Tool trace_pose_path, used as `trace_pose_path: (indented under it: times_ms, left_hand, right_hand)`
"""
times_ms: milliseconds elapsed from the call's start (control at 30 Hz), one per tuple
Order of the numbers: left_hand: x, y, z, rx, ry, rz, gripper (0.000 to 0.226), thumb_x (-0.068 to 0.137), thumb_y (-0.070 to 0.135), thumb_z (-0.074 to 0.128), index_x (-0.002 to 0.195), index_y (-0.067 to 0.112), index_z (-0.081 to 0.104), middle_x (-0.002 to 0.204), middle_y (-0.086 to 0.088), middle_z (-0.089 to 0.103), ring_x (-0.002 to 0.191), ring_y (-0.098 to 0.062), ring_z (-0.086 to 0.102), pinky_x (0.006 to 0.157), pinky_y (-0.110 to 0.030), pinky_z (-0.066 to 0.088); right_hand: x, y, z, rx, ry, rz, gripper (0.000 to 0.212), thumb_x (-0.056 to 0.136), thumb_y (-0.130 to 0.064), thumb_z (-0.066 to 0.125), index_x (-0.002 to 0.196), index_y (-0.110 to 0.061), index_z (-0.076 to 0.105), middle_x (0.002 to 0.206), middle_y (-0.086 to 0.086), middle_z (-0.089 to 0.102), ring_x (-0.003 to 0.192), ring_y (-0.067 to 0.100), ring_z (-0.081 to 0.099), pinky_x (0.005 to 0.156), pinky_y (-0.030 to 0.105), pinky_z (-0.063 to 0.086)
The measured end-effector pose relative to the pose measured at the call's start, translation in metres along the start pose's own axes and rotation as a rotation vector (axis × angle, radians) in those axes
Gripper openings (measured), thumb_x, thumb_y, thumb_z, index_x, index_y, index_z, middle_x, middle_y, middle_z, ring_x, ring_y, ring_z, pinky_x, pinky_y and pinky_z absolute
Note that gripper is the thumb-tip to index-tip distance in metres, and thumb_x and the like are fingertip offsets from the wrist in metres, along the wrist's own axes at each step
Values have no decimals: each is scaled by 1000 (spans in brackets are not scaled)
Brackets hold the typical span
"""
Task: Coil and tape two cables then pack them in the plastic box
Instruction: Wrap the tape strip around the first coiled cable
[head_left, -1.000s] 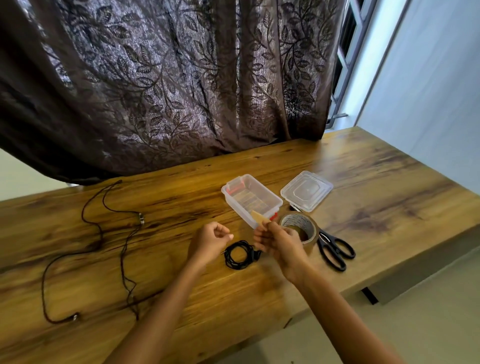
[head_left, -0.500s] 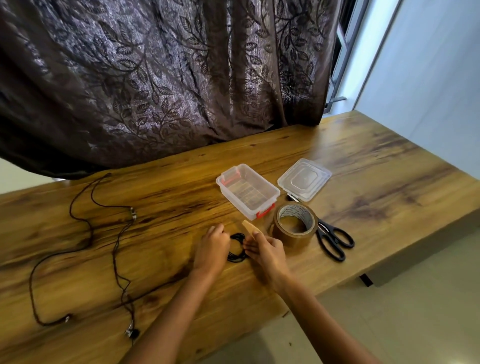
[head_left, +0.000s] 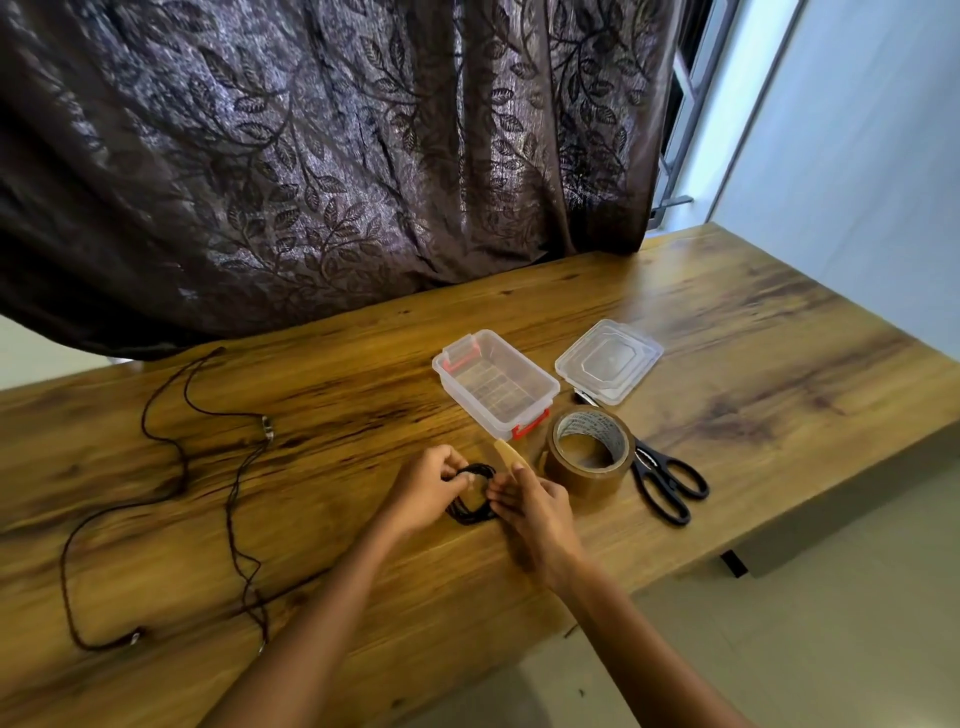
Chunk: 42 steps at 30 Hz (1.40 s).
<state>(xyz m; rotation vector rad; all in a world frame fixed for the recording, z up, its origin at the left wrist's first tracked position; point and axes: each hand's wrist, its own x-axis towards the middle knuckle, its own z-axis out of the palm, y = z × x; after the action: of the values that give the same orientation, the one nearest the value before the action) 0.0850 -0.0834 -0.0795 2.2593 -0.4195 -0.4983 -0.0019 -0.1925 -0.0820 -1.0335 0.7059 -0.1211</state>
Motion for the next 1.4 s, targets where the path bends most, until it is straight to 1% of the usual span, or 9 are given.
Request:
trace_pose_path:
  times_ms: [133,233,400,633,767,967,1100,1233,1400]
  left_hand:
    - [-6,5,-6,-313,-18,-64,13,84,12,65,97,12,66,94,-7,69,93,-21,65,77,-25,51]
    - [-12,12,-9,-384,0,-65,14,83,8,65,97,6,69,81,-3,69,79,-15,67,71,-18,52]
    - [-14,31,-27,-442,60,-13,13,81,7,68,94,6,72,76,-3,73,65,-8,68,73,-19,54]
    - [-20,69,-57,-479,64,95,10,79,11,71,88,11,73,81,-13,74,74,-16,69,78,-26,54]
    - [-27,88,-66,-474,57,154,10,78,7,71,80,17,73,74,-5,73,66,-11,69,74,-23,55]
    - [-37,105,-70,-510,57,208,12,79,2,68,81,13,73,67,4,72,59,-2,66,59,-11,50]
    - [-40,110,-70,-534,59,216,11,80,2,67,90,6,72,82,-13,72,61,-3,65,62,-13,52]
    - [-44,112,-71,-590,51,208,12,81,3,66,87,11,72,75,-5,72,63,-3,65,62,-13,51]
    - [-48,114,-73,-675,18,181,13,83,4,64,93,7,72,68,2,71,62,-2,65,60,-12,50]
  right_hand:
    - [-2,0,-3,47,-10,15,30,97,-20,44,96,4,62,87,14,65,85,21,63,85,32,50]
    - [-6,0,-3,36,21,-60,26,95,-18,48,99,3,63,89,15,66,85,21,63,84,34,51]
    - [-15,-19,0,-150,203,-500,7,86,-14,62,85,-9,65,81,8,66,75,23,60,73,36,51]
    - [-22,-53,7,-587,396,-1206,8,78,-14,68,84,-8,67,87,-4,62,82,8,54,74,6,40]
    - [-18,-61,7,-704,430,-1443,9,77,-11,65,82,-4,67,85,2,68,86,12,55,76,18,46]
    - [-26,-67,16,-729,454,-1539,11,76,-14,65,80,-4,68,86,-1,69,92,13,53,68,38,53]
    - [-32,-69,22,-720,454,-1532,16,78,-18,62,83,-5,69,96,-11,51,94,11,52,68,34,51]
    - [-32,-67,22,-758,441,-1526,12,77,-18,64,82,-8,68,91,-5,69,97,13,53,72,35,49]
    - [-33,-68,20,-843,417,-1557,18,80,-18,63,95,-9,69,98,1,71,98,14,53,77,32,48]
